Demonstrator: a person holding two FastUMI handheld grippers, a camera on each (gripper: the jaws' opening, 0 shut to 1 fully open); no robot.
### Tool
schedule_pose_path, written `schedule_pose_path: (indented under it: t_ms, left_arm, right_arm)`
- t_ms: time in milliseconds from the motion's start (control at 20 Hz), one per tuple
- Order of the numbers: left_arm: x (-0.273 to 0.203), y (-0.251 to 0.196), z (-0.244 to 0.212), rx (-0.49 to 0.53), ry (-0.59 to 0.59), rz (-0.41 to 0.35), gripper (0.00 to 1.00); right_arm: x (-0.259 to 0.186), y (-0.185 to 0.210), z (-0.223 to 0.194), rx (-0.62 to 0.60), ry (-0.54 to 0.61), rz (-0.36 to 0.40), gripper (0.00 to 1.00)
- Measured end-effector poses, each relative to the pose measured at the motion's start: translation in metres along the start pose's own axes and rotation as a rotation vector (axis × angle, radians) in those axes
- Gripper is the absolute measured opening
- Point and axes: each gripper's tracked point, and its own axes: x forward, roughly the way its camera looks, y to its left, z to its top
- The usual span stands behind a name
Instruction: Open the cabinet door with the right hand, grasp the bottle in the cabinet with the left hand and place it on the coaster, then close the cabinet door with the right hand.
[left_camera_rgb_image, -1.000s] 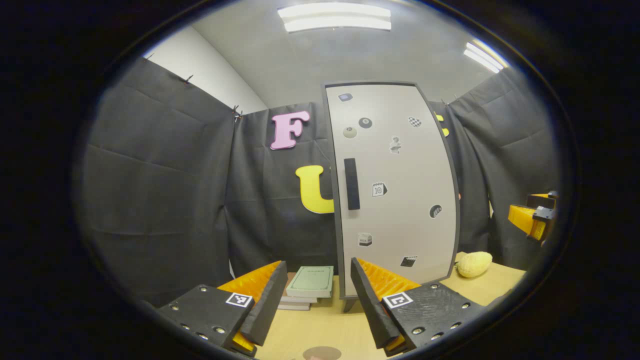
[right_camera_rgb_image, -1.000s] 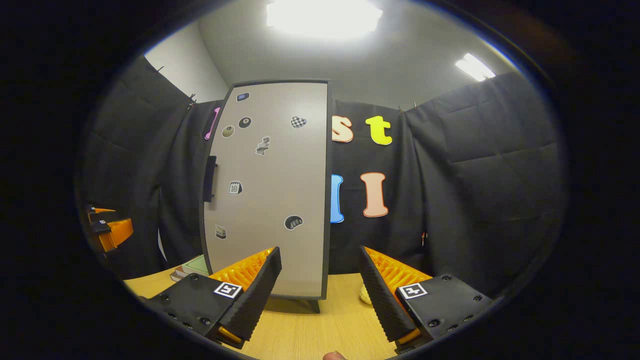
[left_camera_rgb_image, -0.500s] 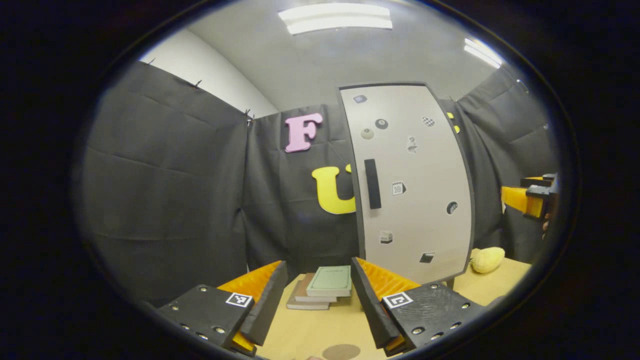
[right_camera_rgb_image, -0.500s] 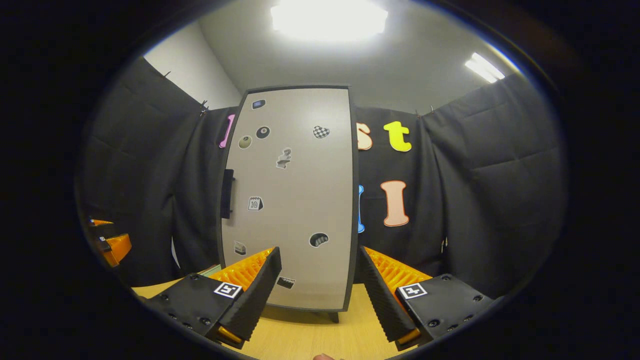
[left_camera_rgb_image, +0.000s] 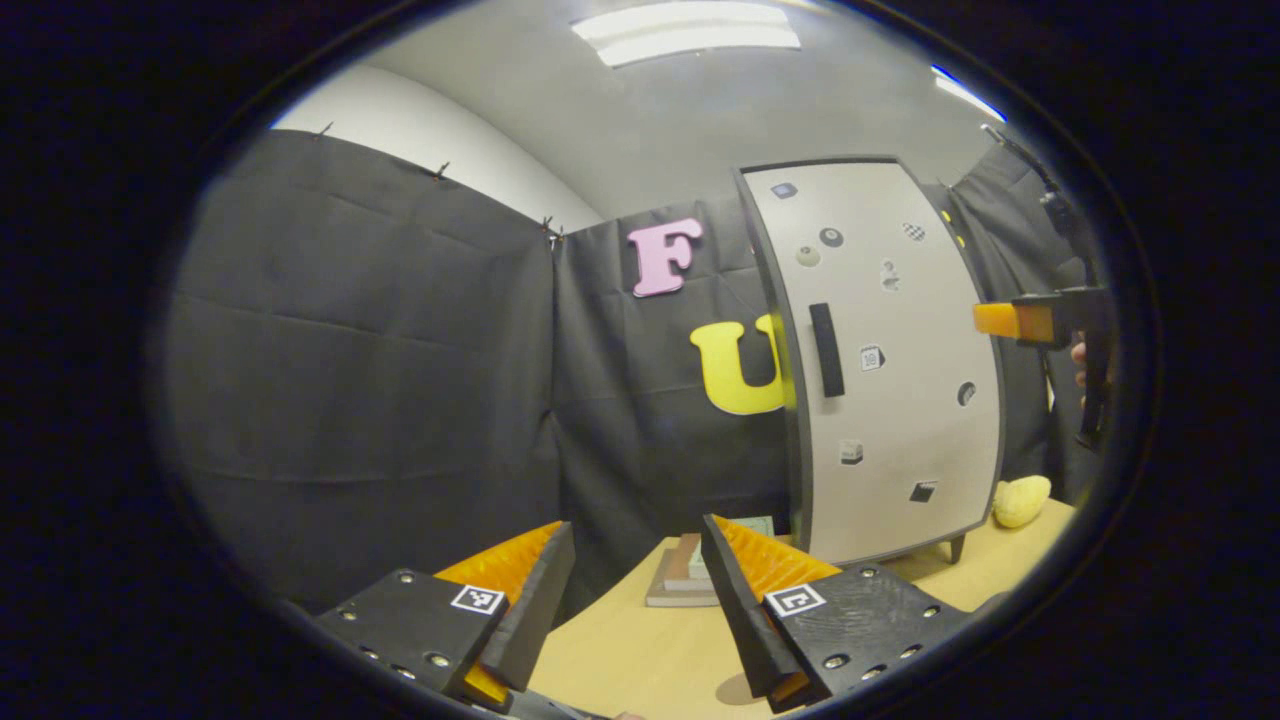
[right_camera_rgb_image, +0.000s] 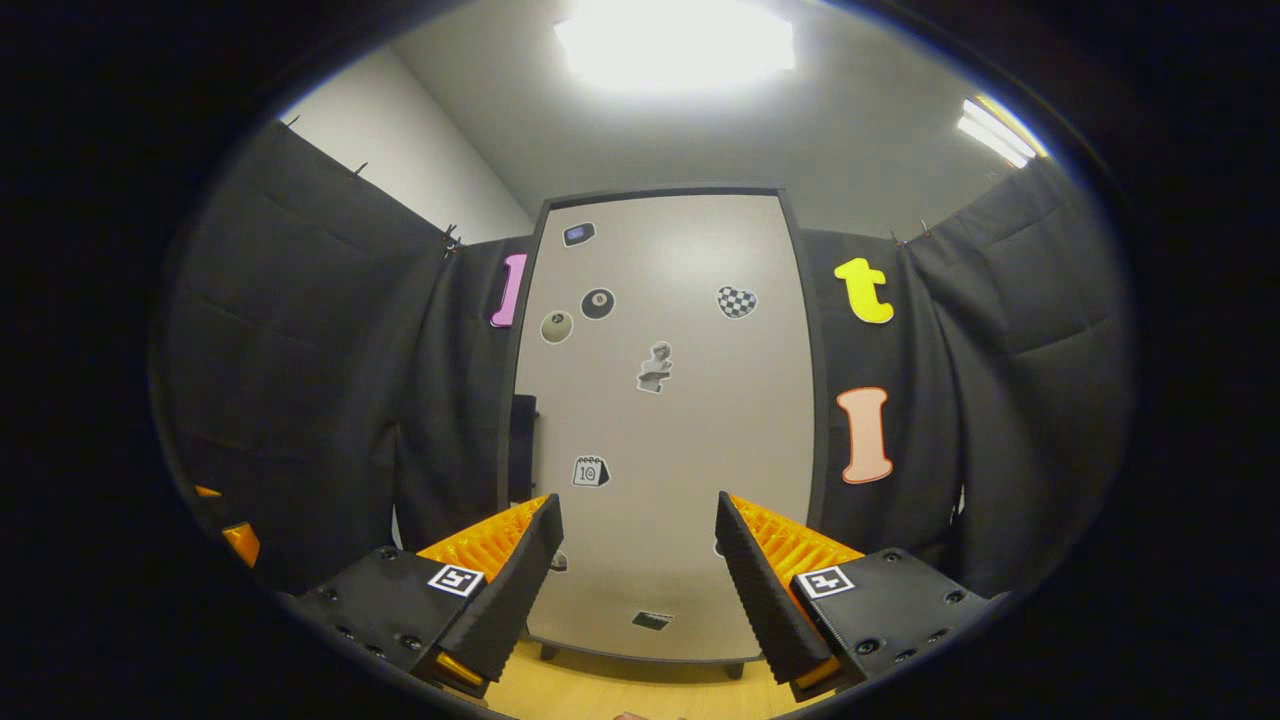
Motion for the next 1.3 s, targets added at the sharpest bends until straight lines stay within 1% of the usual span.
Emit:
schedule_pose_path:
  t_ms: [50, 250, 350, 400, 450, 500, 600, 950, 1050, 1150, 1200, 1250, 1300]
  left_arm:
    - [-0.003, 0.012, -0.001, 0.016, -0.004, 0.023, 0.76]
    - [-0.014, 0.053, -0.008, 0.05, -0.001, 0.095, 0.76]
    - [-0.02, 0.077, -0.014, 0.053, 0.007, 0.137, 0.76]
    - [-0.023, 0.088, -0.017, 0.051, 0.014, 0.156, 0.79]
    - [-0.026, 0.096, -0.019, 0.047, 0.02, 0.174, 0.79]
    - [-0.029, 0.105, -0.021, 0.047, 0.024, 0.192, 0.76]
    - [-0.029, 0.119, -0.027, 0.051, 0.035, 0.225, 0.76]
    - [-0.041, 0.163, -0.042, 0.06, 0.07, 0.301, 0.76]
    - [-0.043, 0.169, -0.043, 0.055, 0.07, 0.315, 0.76]
    - [-0.045, 0.175, -0.045, 0.051, 0.071, 0.323, 0.76]
    - [-0.045, 0.178, -0.047, 0.049, 0.074, 0.326, 0.76]
    - [-0.045, 0.181, -0.049, 0.047, 0.078, 0.33, 0.76]
    - [-0.046, 0.183, -0.05, 0.045, 0.082, 0.334, 0.76]
  right_arm:
    - [0.009, 0.008, 0.003, 0.005, 0.006, 0.011, 0.98]
    - [0.04, 0.034, 0.012, 0.009, -0.001, 0.039, 0.98]
    - [0.056, 0.05, 0.01, 0.017, 0.011, 0.056, 0.98]
    - [0.065, 0.056, 0.007, 0.02, 0.024, 0.064, 0.98]
    - [0.072, 0.062, 0.004, 0.023, 0.036, 0.07, 0.98]
    - [0.08, 0.066, 0.002, 0.026, 0.043, 0.073, 0.98]
    - [0.094, 0.071, -0.004, 0.032, 0.06, 0.065, 0.98]
    - [0.148, 0.107, -0.008, 0.047, 0.112, 0.072, 0.98]
    - [0.162, 0.114, -0.009, 0.063, 0.13, 0.064, 0.96]
    - [0.175, 0.118, -0.013, 0.066, 0.152, 0.046, 0.96]
    - [0.18, 0.12, -0.016, 0.063, 0.162, 0.036, 0.93]
    - [0.185, 0.12, -0.019, 0.058, 0.178, 0.024, 0.8]
    - [0.188, 0.121, -0.024, 0.051, 0.196, 0.014, 0.76]
